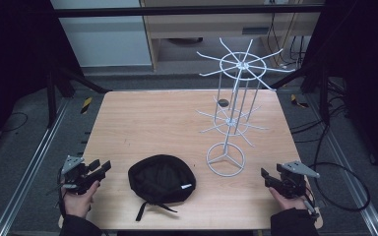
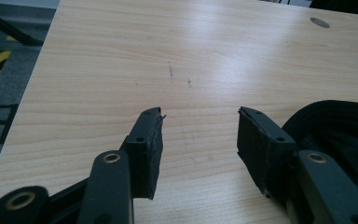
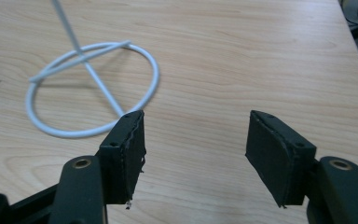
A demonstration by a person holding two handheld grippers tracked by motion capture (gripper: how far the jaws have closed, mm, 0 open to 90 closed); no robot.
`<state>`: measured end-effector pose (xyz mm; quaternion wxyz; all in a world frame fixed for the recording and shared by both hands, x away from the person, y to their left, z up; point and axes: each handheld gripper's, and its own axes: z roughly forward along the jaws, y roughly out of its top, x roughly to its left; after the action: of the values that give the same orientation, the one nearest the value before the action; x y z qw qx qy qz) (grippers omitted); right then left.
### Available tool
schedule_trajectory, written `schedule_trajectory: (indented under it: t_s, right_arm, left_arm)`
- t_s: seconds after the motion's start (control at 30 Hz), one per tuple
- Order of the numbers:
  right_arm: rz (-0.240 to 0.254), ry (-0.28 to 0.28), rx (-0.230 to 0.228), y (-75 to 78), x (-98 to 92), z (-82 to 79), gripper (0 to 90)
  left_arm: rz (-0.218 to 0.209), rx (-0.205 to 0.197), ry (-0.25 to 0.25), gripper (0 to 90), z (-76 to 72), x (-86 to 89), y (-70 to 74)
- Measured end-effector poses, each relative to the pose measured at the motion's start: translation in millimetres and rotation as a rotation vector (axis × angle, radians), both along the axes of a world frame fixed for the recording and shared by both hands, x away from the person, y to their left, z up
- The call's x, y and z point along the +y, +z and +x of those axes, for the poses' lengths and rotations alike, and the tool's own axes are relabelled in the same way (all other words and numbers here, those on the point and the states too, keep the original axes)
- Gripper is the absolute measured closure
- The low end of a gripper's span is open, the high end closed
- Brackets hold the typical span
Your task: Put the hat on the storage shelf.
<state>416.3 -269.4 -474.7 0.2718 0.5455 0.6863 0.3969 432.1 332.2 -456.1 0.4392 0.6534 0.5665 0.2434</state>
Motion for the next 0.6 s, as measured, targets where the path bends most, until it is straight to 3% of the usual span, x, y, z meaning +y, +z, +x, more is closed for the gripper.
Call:
schedule_trajectory:
  t_s: [0.17, 0.47, 0.6]
  right_arm:
    - [-0.009, 0.033, -0.018, 2.4, 8.3, -1.7, 37.3]
    - [0.059, 0.104, -0.015, 14.1, 33.6, -7.3, 37.5]
    - [0.065, 0.141, -0.02, 17.8, 44.0, -8.0, 36.8]
  left_arm:
    - [-0.006, -0.004, -0.025, 50.3, -2.0, -5.0, 2.7]
    - [-0.016, -0.01, -0.082, 49.7, -4.5, -19.0, 7.2]
    - [-0.013, -0.011, -0.103, 49.0, -4.7, -26.0, 8.7]
